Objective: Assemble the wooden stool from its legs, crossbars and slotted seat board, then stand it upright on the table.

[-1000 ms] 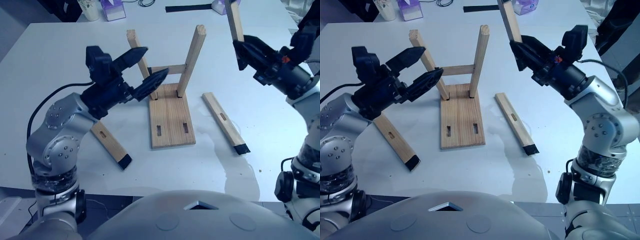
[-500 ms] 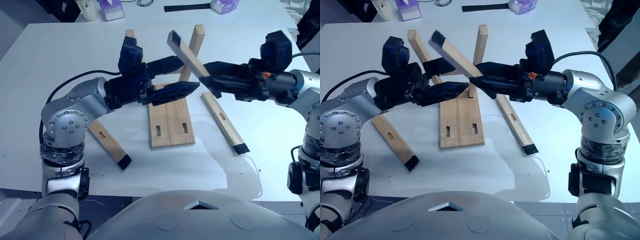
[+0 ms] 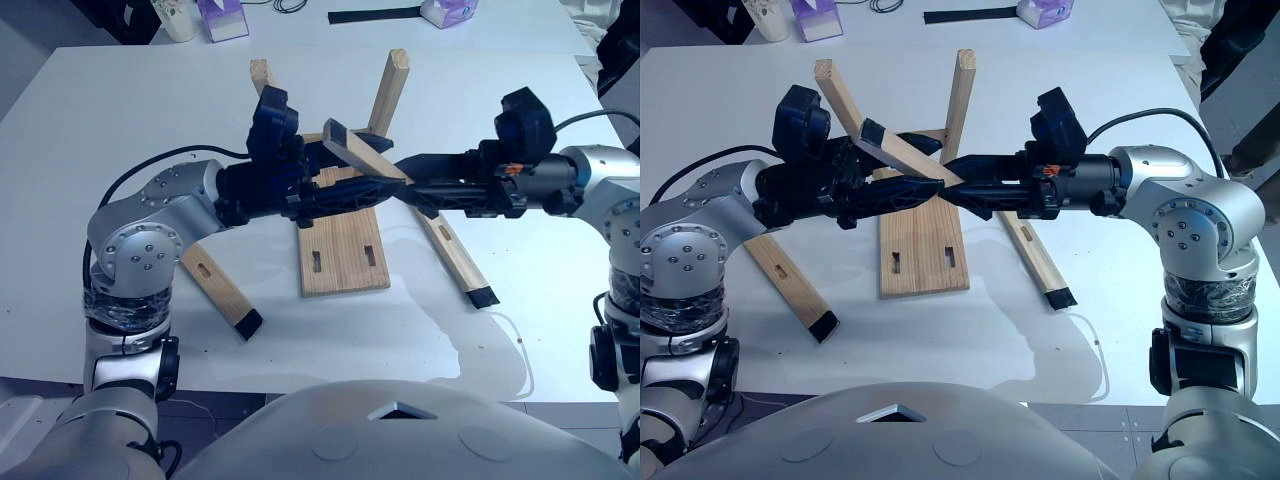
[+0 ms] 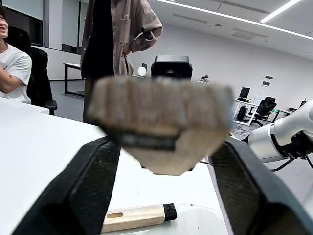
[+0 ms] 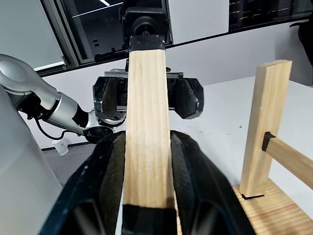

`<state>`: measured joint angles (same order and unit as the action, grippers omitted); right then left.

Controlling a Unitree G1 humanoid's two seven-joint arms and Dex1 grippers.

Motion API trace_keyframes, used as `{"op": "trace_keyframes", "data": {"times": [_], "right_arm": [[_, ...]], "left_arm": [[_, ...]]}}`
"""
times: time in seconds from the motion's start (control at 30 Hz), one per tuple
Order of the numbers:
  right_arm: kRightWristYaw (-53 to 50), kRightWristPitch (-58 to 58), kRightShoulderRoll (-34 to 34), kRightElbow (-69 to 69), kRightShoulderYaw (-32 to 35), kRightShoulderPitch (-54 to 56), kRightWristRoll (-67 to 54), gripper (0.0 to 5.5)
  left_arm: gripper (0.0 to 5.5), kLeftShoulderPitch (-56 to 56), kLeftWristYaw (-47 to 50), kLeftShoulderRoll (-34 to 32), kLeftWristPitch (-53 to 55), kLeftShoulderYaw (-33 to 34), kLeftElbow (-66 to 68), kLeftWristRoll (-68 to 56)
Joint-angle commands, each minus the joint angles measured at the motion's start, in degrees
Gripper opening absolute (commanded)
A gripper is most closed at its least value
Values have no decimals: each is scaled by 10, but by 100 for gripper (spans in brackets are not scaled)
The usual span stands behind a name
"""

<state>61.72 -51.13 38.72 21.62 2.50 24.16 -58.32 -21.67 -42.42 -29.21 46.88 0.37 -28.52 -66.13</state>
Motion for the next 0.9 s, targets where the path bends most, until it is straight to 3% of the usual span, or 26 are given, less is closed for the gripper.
{"op": "trace_keyframes", "data": {"times": [0.03, 0.13, 0.4, 0.67, 0.7, 0.83, 0.9], "right_arm": [[3, 4, -1, 2, -5, 10, 2, 130], [0, 4, -6, 1, -7, 13, 1, 130], [4, 7, -6, -3, -8, 18, 6, 130], [-6, 29, 3, 2, -23, 11, 55, 130], [-8, 50, 5, 4, -40, 6, 87, 166], [1, 107, 23, 7, -87, -25, 173, 226], [13, 134, 34, 3, -101, -46, 206, 227]], "left_arm": [[260, -19, 14, 9, 8, -5, -9, -10], [258, -20, 18, 13, 9, -8, -12, -11], [129, -1, -3, 0, 3, -15, -19, 7], [130, -2, -19, 1, -11, -17, 2, 32], [130, -4, -20, 3, -14, -16, 8, 35], [130, -9, -36, -2, -23, -16, 21, 57], [130, -8, -49, -14, -25, -11, 23, 66]]}}
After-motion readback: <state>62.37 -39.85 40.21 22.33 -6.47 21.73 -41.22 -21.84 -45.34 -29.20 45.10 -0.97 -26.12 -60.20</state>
